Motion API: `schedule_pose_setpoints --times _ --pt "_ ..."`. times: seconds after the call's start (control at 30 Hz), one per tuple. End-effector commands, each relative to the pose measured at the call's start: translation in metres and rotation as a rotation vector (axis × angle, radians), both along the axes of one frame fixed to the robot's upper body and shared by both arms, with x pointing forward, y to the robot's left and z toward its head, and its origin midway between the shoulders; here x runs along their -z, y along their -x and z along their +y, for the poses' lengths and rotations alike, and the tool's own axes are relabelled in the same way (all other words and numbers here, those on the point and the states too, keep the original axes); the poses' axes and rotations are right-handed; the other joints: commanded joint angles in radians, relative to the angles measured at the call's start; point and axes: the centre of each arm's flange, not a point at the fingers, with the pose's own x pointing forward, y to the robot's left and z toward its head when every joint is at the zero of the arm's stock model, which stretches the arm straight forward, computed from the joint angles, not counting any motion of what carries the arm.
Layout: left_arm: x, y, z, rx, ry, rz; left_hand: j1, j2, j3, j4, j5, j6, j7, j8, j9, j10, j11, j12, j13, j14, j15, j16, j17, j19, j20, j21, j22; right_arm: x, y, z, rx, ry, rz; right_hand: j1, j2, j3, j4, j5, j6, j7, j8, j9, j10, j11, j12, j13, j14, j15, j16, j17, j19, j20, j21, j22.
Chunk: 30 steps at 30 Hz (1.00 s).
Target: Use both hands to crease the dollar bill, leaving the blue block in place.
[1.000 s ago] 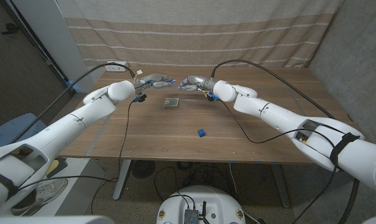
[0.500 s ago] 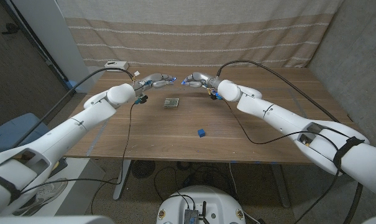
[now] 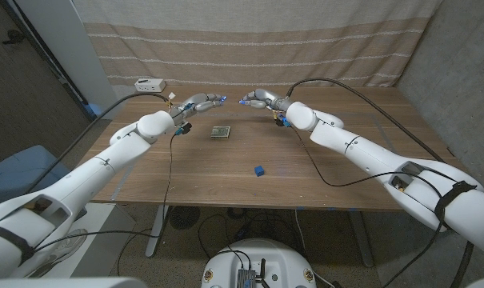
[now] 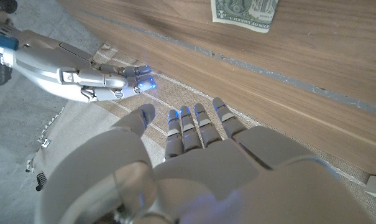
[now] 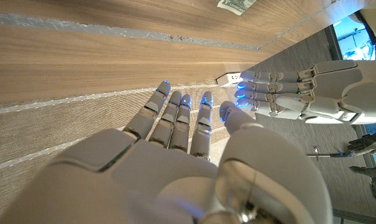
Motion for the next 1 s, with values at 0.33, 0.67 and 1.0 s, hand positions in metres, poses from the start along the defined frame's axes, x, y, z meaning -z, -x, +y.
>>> schedule_pose_setpoints --times 0.33,0.67,1.0 --pt "0.003 -0.009 0.005 0.044 0.111 0.021 -0.022 0.0 -0.003 0.011 -0.018 -0.004 0.004 0.008 0.002 -0.001 0.01 0.006 0.003 -0.006 0.007 0.002 0.001 -0.002 -0.003 0.005 0.001 0.0 -0.005 -0.035 -0.002 -0.17 0.03 0.009 0.0 -0.006 -0.001 0.002 0.0 0.007 0.004 0.003 0.004 0.002 0.006 0.002 -0.002 0.004 0.002 0.003 0.007 0.006 0.0 0.001" --pt "0.003 -0.009 0.009 0.053 0.166 0.0 -0.034 0.001 -0.002 0.012 -0.031 0.005 0.013 0.013 0.001 0.011 0.017 0.012 0.002 0.004 0.01 0.006 -0.002 0.003 -0.01 0.007 0.001 0.001 -0.008 -0.046 -0.022 -0.247 0.054 0.007 0.0 -0.007 0.002 0.002 0.005 0.011 0.005 0.003 0.007 0.009 0.007 0.002 -0.002 0.008 0.002 0.004 0.007 0.008 0.0 0.002" --pt "0.003 -0.01 0.011 0.076 0.208 0.002 -0.039 0.0 -0.001 0.012 -0.036 0.004 0.011 0.012 0.0 0.01 0.019 0.013 0.001 0.005 0.011 0.005 -0.003 0.003 -0.012 0.008 0.001 0.006 -0.008 -0.058 -0.038 -0.33 0.088 0.005 0.0 -0.007 0.004 0.003 0.008 0.016 0.006 0.003 0.009 0.012 0.008 0.002 0.0 0.015 0.003 0.004 0.008 0.008 0.0 0.002"
